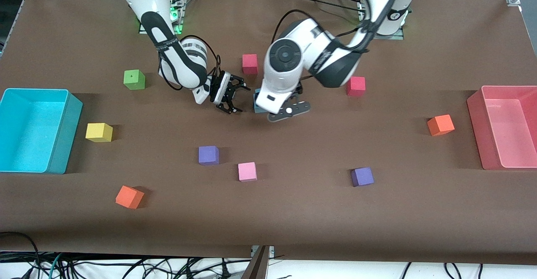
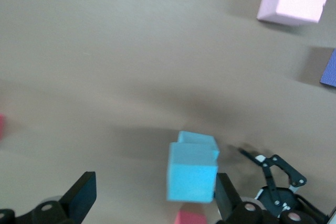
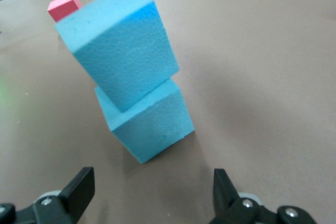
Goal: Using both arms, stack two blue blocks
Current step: 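Raise the left gripper off the stack while the right gripper withdraws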
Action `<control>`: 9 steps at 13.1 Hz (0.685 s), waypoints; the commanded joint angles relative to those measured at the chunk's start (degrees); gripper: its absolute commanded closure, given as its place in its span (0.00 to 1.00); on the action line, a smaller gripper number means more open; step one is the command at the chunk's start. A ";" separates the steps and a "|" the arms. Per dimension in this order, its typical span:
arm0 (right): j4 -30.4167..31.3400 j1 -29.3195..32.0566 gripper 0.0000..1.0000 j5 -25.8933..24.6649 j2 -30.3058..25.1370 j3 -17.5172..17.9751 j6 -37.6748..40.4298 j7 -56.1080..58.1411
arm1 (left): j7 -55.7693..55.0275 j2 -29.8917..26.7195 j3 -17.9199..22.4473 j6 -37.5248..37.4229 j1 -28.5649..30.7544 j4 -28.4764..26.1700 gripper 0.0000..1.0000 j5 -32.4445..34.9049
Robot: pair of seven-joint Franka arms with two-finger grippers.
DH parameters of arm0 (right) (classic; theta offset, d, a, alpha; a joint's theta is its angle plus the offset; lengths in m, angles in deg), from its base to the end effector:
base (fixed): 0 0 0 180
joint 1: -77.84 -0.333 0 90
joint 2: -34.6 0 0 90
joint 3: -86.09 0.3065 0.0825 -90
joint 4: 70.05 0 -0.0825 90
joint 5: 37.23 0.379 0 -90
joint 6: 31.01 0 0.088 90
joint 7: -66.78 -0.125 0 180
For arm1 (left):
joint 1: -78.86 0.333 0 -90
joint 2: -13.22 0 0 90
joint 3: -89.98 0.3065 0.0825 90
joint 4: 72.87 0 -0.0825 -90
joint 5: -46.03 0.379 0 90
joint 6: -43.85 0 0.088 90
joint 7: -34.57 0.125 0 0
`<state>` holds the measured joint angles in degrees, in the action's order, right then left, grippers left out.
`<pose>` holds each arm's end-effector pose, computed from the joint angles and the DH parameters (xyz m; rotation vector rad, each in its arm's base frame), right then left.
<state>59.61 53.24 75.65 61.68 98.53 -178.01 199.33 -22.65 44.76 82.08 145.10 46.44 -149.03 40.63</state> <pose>0.3957 0.3042 0.1168 -2.0305 -1.1799 -0.6847 0.5311 -0.4407 0.3843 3.0561 0.5162 -0.3022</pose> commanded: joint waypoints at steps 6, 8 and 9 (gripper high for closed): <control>8.24 5.17 0.00 -28.45 -15.38 -7.49 18.99 -37.93 | 24.92 -23.16 -0.45 -12.03 22.10 -12.77 0.00 -1.64; 7.37 6.31 0.00 -41.62 -18.36 -11.89 25.51 -49.96 | 34.67 -26.60 0.34 -14.50 26.77 -14.36 0.00 -1.20; 6.66 7.54 0.00 -47.69 -19.94 -13.22 28.76 -55.25 | 37.94 -27.74 1.04 -15.46 28.53 -14.71 0.00 -0.94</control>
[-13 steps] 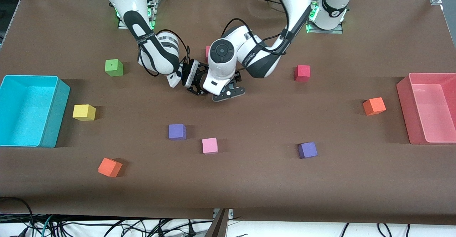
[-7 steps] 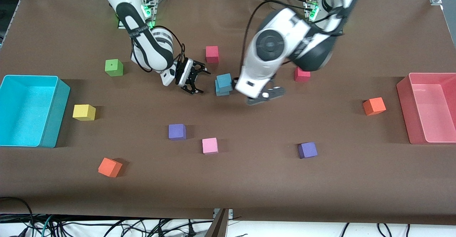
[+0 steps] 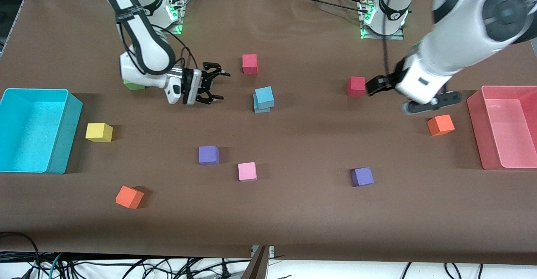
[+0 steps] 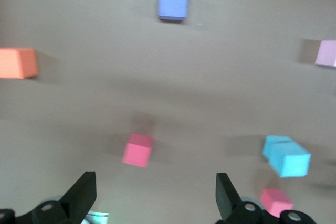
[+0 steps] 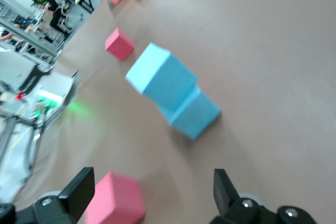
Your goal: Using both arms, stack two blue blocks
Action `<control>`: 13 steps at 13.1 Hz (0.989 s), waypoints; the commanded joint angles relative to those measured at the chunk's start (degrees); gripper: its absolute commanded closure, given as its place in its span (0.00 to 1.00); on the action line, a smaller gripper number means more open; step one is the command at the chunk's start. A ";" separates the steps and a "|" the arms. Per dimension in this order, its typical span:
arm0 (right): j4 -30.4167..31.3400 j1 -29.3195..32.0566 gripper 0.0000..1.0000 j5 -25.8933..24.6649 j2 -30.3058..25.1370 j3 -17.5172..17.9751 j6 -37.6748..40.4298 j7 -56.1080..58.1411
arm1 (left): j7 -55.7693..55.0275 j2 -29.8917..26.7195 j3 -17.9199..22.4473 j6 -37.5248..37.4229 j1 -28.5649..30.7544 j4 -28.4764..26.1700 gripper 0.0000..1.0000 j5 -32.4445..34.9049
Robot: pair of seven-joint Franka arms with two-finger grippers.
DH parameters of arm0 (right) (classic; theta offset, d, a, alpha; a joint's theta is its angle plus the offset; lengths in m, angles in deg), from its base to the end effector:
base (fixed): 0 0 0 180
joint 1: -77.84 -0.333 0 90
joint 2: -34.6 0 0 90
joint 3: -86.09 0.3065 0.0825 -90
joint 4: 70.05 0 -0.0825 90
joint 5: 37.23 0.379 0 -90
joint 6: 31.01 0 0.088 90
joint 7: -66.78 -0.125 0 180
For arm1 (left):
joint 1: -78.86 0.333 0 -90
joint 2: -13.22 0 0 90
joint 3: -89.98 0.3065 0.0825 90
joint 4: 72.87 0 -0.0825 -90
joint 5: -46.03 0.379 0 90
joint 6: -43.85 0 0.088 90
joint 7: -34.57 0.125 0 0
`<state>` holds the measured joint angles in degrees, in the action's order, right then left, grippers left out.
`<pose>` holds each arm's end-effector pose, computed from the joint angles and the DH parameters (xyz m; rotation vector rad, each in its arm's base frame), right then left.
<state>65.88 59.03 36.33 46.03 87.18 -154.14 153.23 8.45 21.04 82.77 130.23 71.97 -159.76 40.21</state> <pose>0.4315 0.2142 0.2144 -2.0037 -0.9199 -0.2254 0.5572 -0.1492 0.5416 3.0507 0.3225 -0.2711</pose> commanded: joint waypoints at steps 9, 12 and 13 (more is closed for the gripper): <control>-31.13 3.95 0.00 -59.01 -5.37 -14.01 37.59 -55.63 | 21.29 -8.69 5.19 -2.62 5.92 -6.72 0.00 5.82; -40.53 4.04 0.00 -69.30 -5.55 -12.18 41.04 -73.21 | 21.11 -8.87 5.19 -2.62 5.92 -6.80 0.00 5.82; -42.91 4.91 0.00 -72.64 -5.55 -10.07 40.69 -80.14 | 21.11 -8.87 5.19 -2.62 5.92 -7.07 0.00 5.82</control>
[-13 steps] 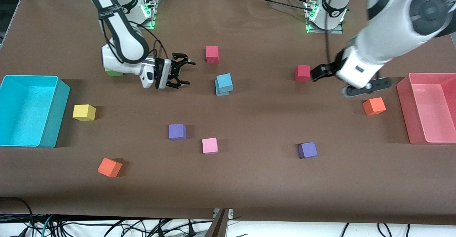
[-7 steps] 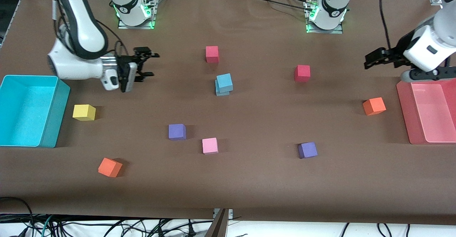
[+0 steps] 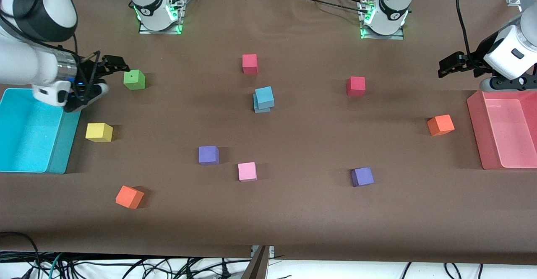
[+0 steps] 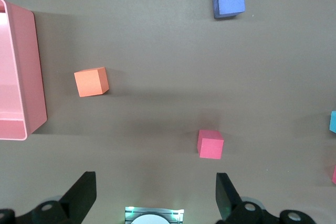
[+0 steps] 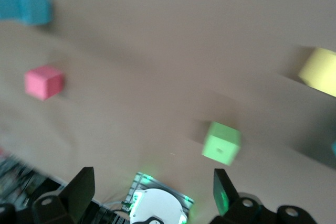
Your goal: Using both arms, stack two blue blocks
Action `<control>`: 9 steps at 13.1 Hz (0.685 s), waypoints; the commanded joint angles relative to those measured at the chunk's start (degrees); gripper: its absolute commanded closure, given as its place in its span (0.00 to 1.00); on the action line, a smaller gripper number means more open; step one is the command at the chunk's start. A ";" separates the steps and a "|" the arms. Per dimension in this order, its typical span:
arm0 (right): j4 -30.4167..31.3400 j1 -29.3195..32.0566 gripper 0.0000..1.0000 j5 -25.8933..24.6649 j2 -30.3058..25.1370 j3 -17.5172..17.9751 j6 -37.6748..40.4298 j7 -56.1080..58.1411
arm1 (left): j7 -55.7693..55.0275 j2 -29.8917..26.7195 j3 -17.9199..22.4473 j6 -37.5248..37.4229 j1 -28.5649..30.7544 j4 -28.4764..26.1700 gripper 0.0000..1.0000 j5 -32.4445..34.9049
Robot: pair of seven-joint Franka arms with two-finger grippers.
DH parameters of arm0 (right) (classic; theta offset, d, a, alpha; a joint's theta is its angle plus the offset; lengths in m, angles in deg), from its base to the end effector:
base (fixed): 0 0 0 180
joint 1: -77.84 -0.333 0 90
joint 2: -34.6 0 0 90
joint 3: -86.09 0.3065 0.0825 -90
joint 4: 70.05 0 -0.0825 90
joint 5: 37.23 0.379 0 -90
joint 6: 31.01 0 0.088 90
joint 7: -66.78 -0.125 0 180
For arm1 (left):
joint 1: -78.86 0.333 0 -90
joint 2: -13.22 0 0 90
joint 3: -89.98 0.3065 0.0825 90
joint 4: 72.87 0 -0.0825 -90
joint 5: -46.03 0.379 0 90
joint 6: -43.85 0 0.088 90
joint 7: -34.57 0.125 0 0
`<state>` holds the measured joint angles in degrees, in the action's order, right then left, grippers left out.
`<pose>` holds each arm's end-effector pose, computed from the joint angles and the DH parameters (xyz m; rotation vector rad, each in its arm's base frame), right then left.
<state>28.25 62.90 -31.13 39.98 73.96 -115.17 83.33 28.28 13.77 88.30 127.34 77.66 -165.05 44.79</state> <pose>0.5382 0.0439 0.4753 -2.9354 -0.4860 0.4890 0.5339 -0.0297 0.5656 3.1209 0.0917 -0.2542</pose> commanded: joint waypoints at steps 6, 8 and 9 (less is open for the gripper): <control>-14.72 10.99 0.00 -6.97 -3.70 12.31 4.27 -16.38 | 1.28 -2.40 -0.52 0.36 0.14 -2.22 0.00 1.24; -11.06 11.60 0.00 -6.54 -5.63 12.22 2.78 -16.99 | 1.37 -2.57 -0.52 0.36 0.14 -2.22 0.00 1.24; -8.25 12.39 0.00 -6.45 -7.03 11.96 -0.45 -16.64 | 1.37 -2.75 -0.61 0.36 0.14 -2.22 0.00 1.24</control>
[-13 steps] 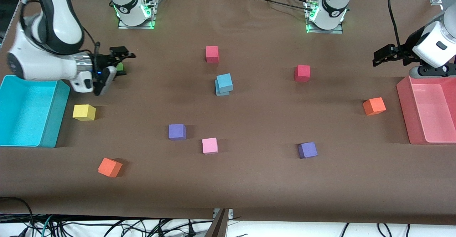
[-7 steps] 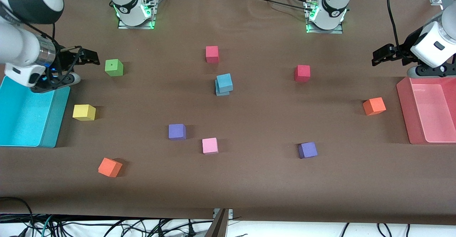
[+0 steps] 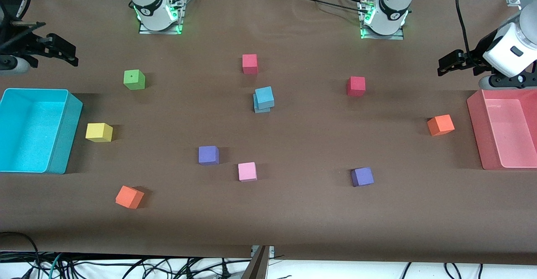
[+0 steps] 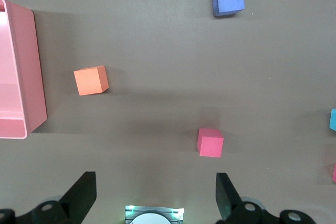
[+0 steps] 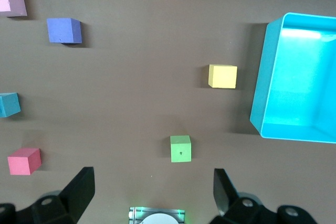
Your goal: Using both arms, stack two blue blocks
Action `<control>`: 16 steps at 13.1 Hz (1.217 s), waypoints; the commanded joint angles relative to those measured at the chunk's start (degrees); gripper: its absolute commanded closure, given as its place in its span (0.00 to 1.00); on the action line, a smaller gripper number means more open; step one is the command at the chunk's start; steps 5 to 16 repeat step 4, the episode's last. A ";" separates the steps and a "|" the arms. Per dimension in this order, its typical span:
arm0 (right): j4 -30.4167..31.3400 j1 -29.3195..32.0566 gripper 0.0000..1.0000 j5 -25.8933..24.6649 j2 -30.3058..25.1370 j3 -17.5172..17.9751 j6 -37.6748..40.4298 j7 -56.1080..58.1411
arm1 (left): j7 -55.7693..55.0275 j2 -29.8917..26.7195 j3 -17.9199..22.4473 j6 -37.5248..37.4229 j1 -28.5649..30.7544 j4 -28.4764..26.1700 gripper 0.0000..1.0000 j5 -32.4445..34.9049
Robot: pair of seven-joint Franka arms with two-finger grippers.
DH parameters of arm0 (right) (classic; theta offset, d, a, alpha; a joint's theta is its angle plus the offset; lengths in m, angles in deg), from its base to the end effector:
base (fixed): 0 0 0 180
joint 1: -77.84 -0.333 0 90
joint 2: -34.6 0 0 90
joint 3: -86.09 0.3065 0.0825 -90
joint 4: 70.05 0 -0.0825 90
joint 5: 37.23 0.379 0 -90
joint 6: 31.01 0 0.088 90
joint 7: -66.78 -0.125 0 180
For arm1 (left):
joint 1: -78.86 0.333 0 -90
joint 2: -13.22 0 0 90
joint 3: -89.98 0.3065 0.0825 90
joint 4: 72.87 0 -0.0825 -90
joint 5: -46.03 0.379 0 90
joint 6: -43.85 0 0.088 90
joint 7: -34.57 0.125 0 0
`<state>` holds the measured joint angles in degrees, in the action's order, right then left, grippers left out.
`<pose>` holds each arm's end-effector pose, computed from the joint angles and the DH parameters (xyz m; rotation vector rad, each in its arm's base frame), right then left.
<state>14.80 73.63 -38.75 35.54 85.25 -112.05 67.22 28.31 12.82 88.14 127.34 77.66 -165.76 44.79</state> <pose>0.5361 0.0280 0.6164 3.1087 0.0986 -0.1279 0.5290 -0.0311 0.5688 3.1220 0.0866 -0.2477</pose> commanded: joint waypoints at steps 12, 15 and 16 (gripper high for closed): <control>10.07 2.01 0.00 1.08 -4.81 0.67 -5.88 0.34 | 1.25 -2.41 -0.62 0.36 0.14 -2.29 0.00 1.15; 10.07 2.01 0.00 1.08 -4.81 0.67 -5.88 0.34 | 1.25 -2.41 -0.62 0.36 0.14 -2.29 0.00 1.15; 10.07 2.01 0.00 1.08 -4.81 0.67 -5.88 0.34 | 1.25 -2.41 -0.62 0.36 0.14 -2.29 0.00 1.15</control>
